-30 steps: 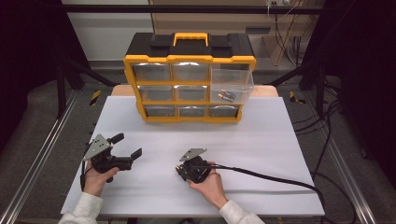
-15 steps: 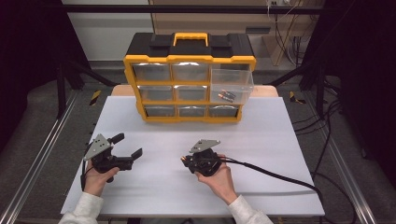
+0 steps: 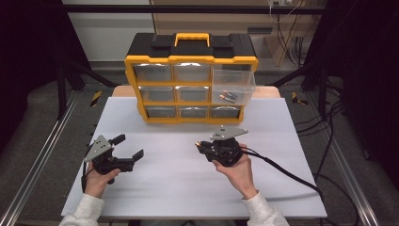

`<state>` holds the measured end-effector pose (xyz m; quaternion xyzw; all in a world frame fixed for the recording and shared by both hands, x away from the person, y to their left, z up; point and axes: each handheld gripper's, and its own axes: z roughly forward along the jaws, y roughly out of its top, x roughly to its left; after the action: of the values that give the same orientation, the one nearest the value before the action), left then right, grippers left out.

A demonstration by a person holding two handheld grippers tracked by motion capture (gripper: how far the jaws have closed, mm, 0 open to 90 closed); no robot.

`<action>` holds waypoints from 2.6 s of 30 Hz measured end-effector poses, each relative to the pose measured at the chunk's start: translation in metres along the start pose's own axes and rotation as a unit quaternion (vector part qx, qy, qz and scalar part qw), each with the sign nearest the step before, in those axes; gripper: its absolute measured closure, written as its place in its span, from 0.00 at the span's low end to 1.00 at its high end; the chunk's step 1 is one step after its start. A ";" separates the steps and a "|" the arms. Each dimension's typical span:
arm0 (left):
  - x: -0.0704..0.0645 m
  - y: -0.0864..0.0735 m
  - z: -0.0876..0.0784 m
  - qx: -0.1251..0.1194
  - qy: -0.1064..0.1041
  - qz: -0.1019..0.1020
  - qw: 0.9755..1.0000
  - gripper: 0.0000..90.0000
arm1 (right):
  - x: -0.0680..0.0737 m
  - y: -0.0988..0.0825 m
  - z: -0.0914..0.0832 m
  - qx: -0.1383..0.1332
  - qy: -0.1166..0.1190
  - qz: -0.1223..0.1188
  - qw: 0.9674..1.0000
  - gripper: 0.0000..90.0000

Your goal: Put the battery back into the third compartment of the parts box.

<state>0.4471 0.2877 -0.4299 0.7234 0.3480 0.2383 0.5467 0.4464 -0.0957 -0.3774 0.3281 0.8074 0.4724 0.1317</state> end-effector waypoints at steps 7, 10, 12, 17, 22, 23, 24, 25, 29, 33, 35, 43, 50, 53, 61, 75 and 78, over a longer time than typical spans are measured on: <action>0.000 0.000 -0.001 0.000 0.001 0.002 1.000 0.02 | -0.010 0.014 -0.024 -0.024 -0.013 0.004 1.000 0.86; 0.000 0.000 -0.001 0.000 0.001 0.002 1.000 0.02 | -0.013 0.022 -0.036 -0.033 -0.022 0.000 0.999 0.86; 0.000 0.000 -0.001 -0.001 0.001 0.002 1.000 0.02 | -0.015 0.029 -0.042 -0.040 -0.026 -0.002 0.999 0.86; 0.001 0.000 -0.001 -0.001 0.001 0.002 1.000 0.02 | -0.017 0.047 -0.060 -0.059 -0.033 -0.006 0.998 0.86; 0.000 0.000 -0.001 0.000 0.001 0.002 1.000 0.02 | -0.022 0.062 -0.076 -0.072 -0.040 -0.006 0.997 0.86; 0.000 0.000 -0.001 0.000 0.001 0.002 1.000 0.02 | -0.022 0.066 -0.080 -0.076 -0.041 -0.006 0.996 0.86; 0.000 0.000 -0.001 0.000 0.001 0.002 1.000 0.02 | -0.023 0.069 -0.083 -0.080 -0.041 -0.006 0.996 0.86; 0.000 0.000 -0.001 0.000 0.001 0.002 1.000 0.02 | -0.023 0.071 -0.085 -0.083 -0.040 -0.005 0.996 0.86; 0.001 0.000 -0.001 0.000 0.002 0.002 1.000 0.02 | -0.027 0.084 -0.097 -0.098 -0.046 -0.004 0.994 0.86; 0.001 0.000 -0.001 -0.001 0.002 0.001 1.000 0.02 | -0.033 0.100 -0.106 -0.111 -0.059 -0.005 0.992 0.86; 0.001 0.000 -0.001 0.000 0.001 0.002 1.000 0.02 | -0.034 0.104 -0.107 -0.113 -0.061 -0.007 0.992 0.86; 0.001 -0.001 -0.001 0.000 0.001 0.001 1.000 0.02 | -0.052 0.132 -0.108 -0.118 -0.083 -0.002 0.990 0.86; 0.001 -0.001 0.000 0.000 0.001 0.001 1.000 0.02 | -0.070 0.146 -0.101 -0.114 -0.112 0.007 0.987 0.86; 0.001 -0.001 0.000 0.000 0.001 0.000 1.000 0.02 | -0.079 0.149 -0.095 -0.108 -0.126 0.010 0.986 0.86; 0.001 -0.001 -0.001 -0.001 0.000 0.000 1.000 0.02 | -0.098 0.149 -0.081 -0.091 -0.157 0.021 0.983 0.86; 0.001 -0.001 0.000 0.001 0.000 -0.001 1.000 0.02 | -0.115 0.131 -0.067 -0.046 -0.172 0.031 0.983 0.86; 0.001 -0.001 0.000 0.001 0.000 0.001 1.000 0.02 | -0.118 0.127 -0.065 -0.035 -0.174 0.037 0.983 0.86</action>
<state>0.4474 0.2886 -0.4307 0.7240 0.3474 0.2387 0.5461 0.5526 -0.1734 -0.2472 0.4306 0.7420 0.4406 0.2643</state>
